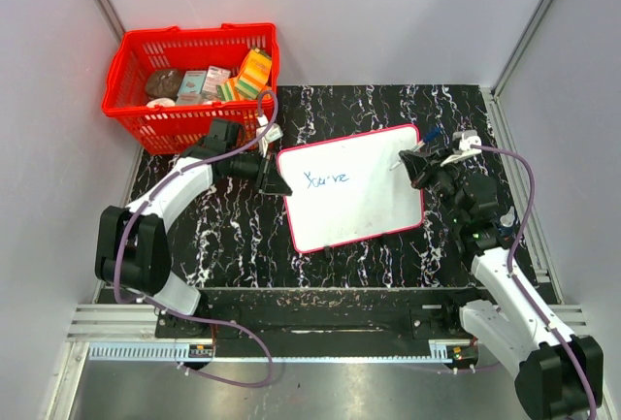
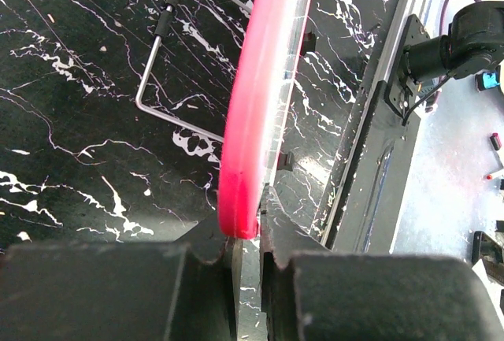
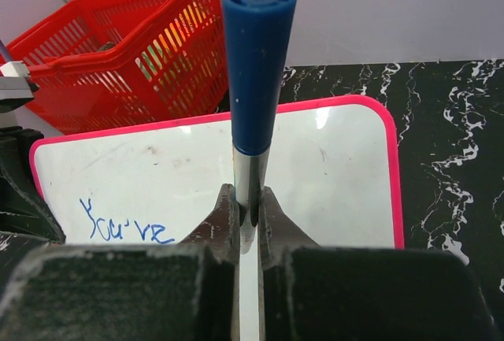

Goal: Write a sentence on the whiteboard

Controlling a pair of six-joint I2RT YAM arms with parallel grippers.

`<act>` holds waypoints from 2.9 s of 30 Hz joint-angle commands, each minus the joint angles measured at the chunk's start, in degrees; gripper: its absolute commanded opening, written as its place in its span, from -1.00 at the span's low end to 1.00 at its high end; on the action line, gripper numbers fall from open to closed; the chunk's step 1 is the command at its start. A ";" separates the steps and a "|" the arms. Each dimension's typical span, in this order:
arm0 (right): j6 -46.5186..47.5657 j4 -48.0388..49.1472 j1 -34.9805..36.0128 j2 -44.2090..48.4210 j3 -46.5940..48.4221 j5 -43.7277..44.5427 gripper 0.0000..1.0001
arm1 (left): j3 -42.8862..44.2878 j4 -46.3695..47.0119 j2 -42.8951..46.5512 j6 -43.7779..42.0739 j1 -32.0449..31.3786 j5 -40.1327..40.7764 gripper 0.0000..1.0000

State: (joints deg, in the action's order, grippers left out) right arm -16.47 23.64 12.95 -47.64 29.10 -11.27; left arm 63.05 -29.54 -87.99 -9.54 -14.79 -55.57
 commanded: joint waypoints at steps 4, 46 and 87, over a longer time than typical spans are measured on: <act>0.38 2.55 1.37 -0.70 0.78 -2.19 -1.00 | -0.38 0.10 -2.45 -10.32 -1.29 17.49 -1.00; 22.80 33.66 20.18 -13.62 -6.43 19.26 -1.00 | -0.38 -0.96 -4.04 -12.17 -5.34 32.54 -1.00; 19.28 36.22 20.18 -15.92 -8.88 22.08 -1.00 | -2.49 1.67 5.62 -10.94 -6.04 28.94 -0.68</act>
State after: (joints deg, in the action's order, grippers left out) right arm 4.19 59.51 32.91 -67.79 21.78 8.21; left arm 61.25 -30.02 -88.99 -19.77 -20.84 -26.06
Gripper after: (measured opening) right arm 0.060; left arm 0.057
